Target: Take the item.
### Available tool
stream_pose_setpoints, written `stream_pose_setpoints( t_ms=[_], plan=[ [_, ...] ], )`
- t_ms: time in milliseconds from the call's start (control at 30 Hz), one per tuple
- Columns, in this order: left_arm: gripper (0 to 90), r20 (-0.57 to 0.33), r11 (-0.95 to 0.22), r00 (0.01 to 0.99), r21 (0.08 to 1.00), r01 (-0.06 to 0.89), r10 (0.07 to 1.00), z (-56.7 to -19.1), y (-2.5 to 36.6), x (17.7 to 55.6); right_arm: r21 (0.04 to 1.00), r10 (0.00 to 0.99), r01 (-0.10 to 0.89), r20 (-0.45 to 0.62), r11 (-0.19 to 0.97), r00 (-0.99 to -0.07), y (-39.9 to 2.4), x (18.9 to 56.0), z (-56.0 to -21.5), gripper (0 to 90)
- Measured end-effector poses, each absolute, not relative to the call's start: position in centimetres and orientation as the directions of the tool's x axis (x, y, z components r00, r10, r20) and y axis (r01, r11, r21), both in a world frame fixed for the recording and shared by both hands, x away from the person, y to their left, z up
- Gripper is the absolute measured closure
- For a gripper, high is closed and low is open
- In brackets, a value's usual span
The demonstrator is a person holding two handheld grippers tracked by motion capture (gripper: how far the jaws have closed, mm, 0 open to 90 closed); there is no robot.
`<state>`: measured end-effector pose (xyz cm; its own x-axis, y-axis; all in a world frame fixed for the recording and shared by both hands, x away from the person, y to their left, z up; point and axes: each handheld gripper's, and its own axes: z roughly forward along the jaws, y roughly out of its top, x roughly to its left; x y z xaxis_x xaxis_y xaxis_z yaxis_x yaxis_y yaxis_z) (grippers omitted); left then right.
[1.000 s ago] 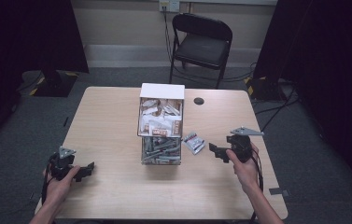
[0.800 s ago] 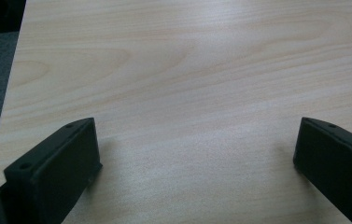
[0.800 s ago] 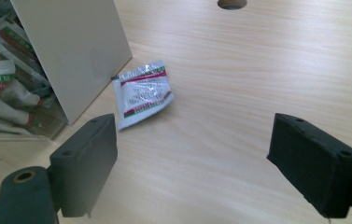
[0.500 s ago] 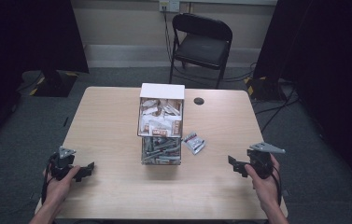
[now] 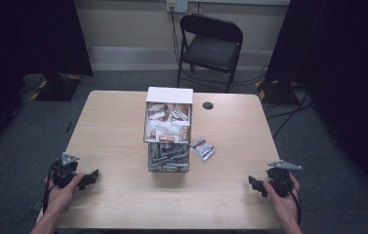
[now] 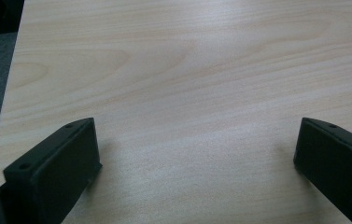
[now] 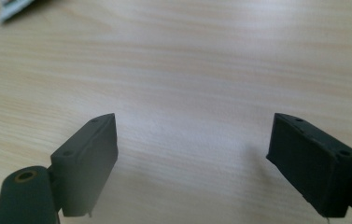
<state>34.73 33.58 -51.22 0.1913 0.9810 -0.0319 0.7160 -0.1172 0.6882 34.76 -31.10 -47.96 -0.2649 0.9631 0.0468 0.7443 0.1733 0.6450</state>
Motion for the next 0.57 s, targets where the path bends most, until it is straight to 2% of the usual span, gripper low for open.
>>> stream_pose_setpoints(
  t_ms=[267, 567],
  plan=[
    [0.0, -0.031, -0.118, 0.192, 0.688, 0.716, 0.981, -51.2, 33.6, 34.7, 0.625, 0.964, 0.750, -0.016, 0.217, -0.265, -30.8, 34.3, -49.0, 13.6],
    [0.0, -0.033, -0.117, 0.191, 0.689, 0.715, 0.981, -51.2, 33.6, 34.7, 0.692, 0.967, 0.695, -0.016, 0.193, -0.253, -30.4, 33.9, -50.0, 5.1]
  ],
)
